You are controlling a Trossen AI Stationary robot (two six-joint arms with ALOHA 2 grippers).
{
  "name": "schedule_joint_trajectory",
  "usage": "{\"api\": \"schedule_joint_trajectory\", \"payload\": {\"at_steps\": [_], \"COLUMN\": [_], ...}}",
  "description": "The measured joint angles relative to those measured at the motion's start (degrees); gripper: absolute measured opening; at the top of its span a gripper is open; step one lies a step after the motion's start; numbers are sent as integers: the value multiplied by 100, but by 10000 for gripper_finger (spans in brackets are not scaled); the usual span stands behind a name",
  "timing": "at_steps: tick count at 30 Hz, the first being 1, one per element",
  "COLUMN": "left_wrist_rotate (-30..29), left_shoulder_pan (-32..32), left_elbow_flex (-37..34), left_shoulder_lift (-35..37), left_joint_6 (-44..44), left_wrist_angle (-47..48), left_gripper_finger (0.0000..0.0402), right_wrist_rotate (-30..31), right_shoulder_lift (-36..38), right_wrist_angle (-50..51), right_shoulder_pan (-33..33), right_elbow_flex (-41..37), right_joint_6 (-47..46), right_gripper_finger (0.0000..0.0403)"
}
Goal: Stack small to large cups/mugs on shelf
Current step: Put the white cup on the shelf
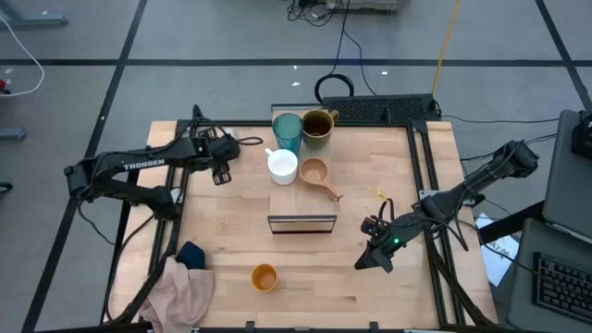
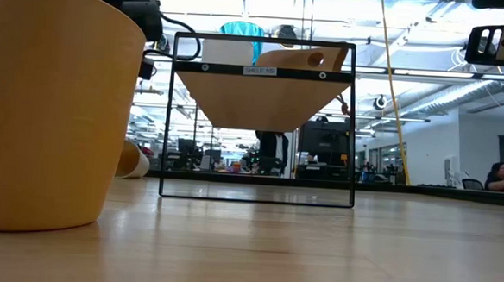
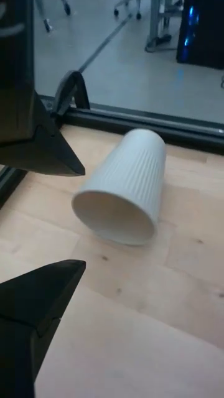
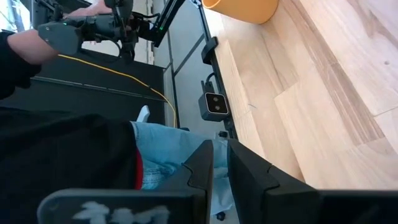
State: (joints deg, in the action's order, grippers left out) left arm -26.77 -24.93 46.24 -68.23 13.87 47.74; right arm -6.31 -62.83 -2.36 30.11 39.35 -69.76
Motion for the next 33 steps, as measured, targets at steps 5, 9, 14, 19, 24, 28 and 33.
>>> {"api": "schedule_joint_trajectory", "payload": {"at_steps": [5, 9, 14, 19, 24, 28, 33], "left_wrist_rotate": [112, 127, 234, 276, -36, -298, -537], "left_shoulder_pan": [-80, -184, -197, -197, -194, -228, -330], "left_elbow_flex": [2, -57, -6, 9, 7, 4, 4], "left_shoulder_lift": [-1, -1, -2, -31, -272, -570, -807], "left_joint_6": [-277, -286, -778, -393, -280, -430, -478], "left_wrist_angle": [9, -61, -83, -144, -487, -562, -494], "left_gripper_finger": [250, 276, 303, 314, 309, 299, 286], "right_wrist_rotate": [-1, -2, -3, -3, -2, -2, -2], "right_shoulder_lift": [0, 0, 0, 0, 0, 0, 0], "right_wrist_angle": [1, 1, 1, 3, 43, 43, 27], "right_shoulder_pan": [0, 0, 0, 0, 0, 0, 62], "right_elbow_flex": [0, 0, 0, 0, -2, -2, -4], "right_joint_6": [8, 59, 49, 54, 127, 93, -48], "right_gripper_finger": [39, 39, 39, 39, 39, 39, 39]}}
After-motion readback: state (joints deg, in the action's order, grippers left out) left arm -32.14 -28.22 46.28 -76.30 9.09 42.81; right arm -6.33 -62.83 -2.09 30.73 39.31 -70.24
